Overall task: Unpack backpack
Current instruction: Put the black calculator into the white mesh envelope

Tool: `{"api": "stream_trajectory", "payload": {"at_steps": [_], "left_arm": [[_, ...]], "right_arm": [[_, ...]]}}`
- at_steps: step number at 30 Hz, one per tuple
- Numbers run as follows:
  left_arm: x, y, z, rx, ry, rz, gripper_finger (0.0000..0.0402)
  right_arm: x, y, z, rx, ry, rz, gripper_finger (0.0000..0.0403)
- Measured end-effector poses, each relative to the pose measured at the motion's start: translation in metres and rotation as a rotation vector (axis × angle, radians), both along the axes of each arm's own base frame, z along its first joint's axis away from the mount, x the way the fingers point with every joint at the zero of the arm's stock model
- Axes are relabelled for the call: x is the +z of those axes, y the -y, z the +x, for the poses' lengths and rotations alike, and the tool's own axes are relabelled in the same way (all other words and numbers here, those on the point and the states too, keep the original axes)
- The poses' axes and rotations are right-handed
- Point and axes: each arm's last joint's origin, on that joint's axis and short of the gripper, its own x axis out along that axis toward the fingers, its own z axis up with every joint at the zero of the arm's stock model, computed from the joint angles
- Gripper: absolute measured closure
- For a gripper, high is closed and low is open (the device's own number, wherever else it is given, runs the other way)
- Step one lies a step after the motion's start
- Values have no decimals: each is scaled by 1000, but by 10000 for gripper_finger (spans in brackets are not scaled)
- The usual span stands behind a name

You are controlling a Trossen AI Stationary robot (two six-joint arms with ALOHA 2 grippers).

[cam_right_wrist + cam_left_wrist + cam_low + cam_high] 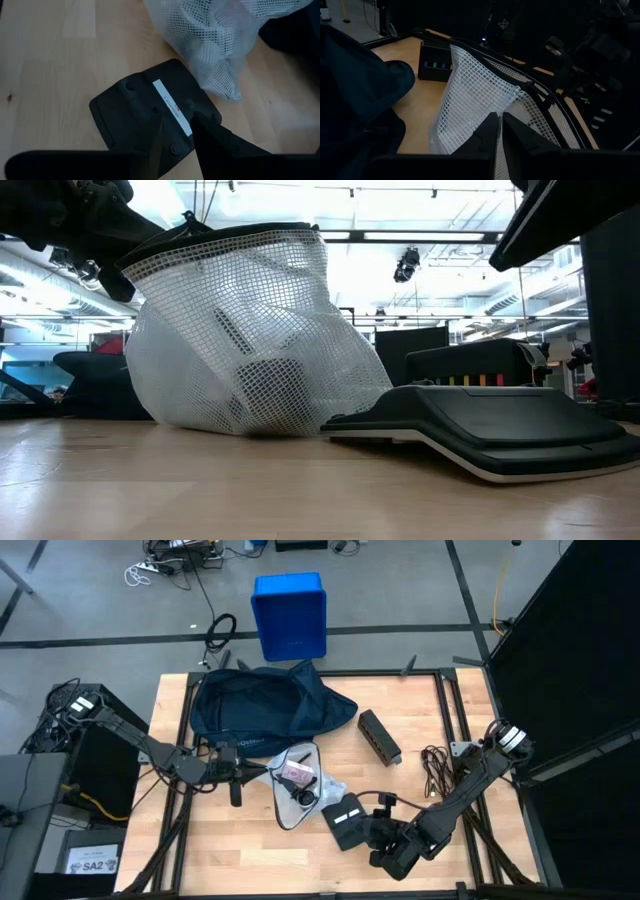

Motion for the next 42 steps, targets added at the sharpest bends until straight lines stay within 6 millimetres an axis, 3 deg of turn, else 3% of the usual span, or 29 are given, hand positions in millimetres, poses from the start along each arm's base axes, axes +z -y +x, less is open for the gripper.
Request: {"api": "stream_trajectory", "payload": {"at_steps": [8,17,20,25,29,34,38,42], "left_arm": [[4,-3,0,106,45,1,387],[11,-3,0,114,80,88,267],[32,-1,2,104,118,164,218],[88,13,5,12,178,294,154],[107,40,25,-17,11,429,140],[89,100,78,-109,-231,677,144],[85,149,117,-169,-297,852,144],[84,186,143,-174,-359,1027,144]], "right_arm": [[2,-3,1,5,28,26,324],[2,-5,1,9,37,36,325],[2,-6,0,14,36,35,327],[2,-9,-3,31,33,30,328],[1,-11,-7,37,20,19,327],[-2,-4,-15,-54,-34,12,331],[-5,5,-25,-152,-89,-18,331],[-6,6,-32,-182,-109,-35,336]]}}
